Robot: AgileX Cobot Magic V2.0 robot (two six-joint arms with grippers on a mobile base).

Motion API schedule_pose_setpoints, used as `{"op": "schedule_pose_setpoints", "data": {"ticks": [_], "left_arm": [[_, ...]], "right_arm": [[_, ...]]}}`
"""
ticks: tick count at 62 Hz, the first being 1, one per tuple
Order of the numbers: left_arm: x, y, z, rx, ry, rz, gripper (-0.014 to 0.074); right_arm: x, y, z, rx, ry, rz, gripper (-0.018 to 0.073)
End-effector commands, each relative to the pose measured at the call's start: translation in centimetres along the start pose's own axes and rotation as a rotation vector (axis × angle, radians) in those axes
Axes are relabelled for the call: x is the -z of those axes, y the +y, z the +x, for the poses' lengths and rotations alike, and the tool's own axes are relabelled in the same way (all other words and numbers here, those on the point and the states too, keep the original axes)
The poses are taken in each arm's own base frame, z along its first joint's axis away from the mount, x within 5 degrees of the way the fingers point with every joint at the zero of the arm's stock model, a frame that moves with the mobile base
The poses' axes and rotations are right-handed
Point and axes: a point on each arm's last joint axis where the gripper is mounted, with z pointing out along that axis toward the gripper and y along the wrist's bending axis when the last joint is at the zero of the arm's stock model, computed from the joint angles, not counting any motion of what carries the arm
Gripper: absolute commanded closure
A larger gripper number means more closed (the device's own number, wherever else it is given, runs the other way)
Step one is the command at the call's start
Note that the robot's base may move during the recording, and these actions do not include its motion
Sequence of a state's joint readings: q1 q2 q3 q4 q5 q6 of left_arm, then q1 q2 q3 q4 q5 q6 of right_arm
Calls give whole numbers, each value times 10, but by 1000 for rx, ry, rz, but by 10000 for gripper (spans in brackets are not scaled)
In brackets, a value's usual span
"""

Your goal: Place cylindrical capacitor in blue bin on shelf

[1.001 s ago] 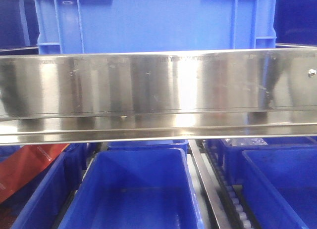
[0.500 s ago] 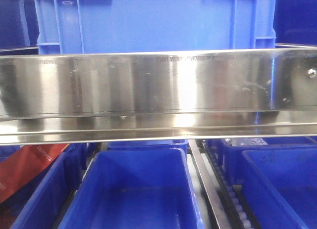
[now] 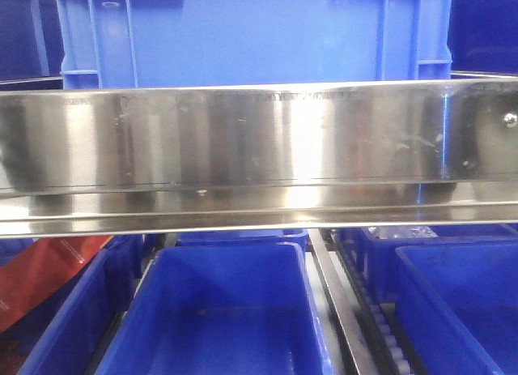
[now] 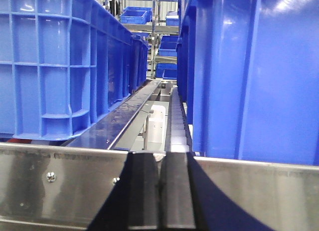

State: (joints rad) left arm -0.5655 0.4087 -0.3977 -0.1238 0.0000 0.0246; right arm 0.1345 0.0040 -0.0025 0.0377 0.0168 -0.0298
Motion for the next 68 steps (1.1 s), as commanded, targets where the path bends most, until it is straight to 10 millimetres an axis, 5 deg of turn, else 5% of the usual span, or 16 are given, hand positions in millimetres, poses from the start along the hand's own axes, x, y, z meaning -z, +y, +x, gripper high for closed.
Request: {"op": "schedule_pose_setpoints", "data": {"ticks": [1,34,46,68], "left_arm": [[1,0,-2,4,-22,5,707],[1,2,1,-5,-13,-17,707],[8,18,28,-160,36,-165,707],[54,32,83,-177,-54,-455,707]], "right_arm": [[0,0,-2,3,-26,4,727],[0,0,-2,3,-26,4,727],[0,0,-2,3,-26,4,727],[0,0,-2,3,-26,4,727]]}}
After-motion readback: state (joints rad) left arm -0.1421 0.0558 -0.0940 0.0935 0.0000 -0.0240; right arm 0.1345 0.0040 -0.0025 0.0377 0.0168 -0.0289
